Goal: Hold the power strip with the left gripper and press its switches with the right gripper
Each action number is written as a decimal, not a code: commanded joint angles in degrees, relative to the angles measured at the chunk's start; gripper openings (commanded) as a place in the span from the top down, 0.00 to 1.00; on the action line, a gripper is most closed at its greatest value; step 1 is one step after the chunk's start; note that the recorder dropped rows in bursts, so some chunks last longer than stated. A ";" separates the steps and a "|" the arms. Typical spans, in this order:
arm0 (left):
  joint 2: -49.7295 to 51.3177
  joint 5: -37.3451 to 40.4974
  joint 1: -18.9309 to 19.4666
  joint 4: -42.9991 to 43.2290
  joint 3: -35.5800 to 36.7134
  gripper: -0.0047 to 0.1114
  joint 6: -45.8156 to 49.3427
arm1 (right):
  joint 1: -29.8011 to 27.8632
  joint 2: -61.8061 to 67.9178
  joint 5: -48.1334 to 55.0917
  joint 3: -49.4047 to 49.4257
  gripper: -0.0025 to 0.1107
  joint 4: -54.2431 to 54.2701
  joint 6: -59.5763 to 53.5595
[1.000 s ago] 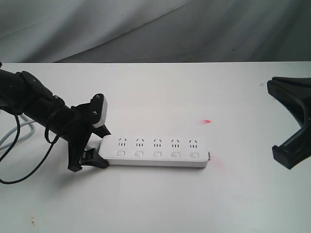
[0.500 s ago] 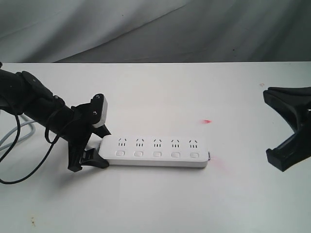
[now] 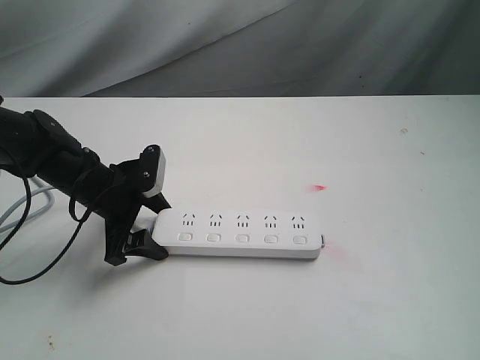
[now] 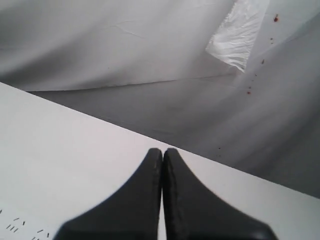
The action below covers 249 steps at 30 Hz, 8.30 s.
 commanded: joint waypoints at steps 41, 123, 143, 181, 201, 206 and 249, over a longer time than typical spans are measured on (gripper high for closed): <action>0.23 -0.94 -0.23 0.66 0.02 0.49 0.25 | -12.40 -10.22 4.31 9.93 0.98 5.30 6.40; 0.57 -3.13 -0.23 -0.85 0.02 0.48 0.08 | -12.52 -31.95 20.28 20.02 0.98 -55.53 65.33; -21.92 -4.68 -0.23 -3.38 0.02 0.08 -24.29 | -12.52 -31.95 20.28 20.02 0.98 -55.53 65.33; -87.57 3.95 -0.23 36.01 3.04 0.95 -82.42 | -12.52 -31.95 20.28 20.02 0.98 -55.50 65.45; -112.23 -17.26 -0.23 49.17 36.97 0.96 -101.74 | -12.52 -31.95 20.28 20.02 0.98 -55.50 65.45; -119.04 -17.48 -0.23 47.59 51.68 0.96 -106.65 | -12.52 -31.95 20.28 20.02 0.98 -55.50 65.37; -119.04 -23.90 -0.23 47.28 64.32 0.96 -110.38 | -12.52 -31.95 20.28 20.02 0.98 -55.50 65.37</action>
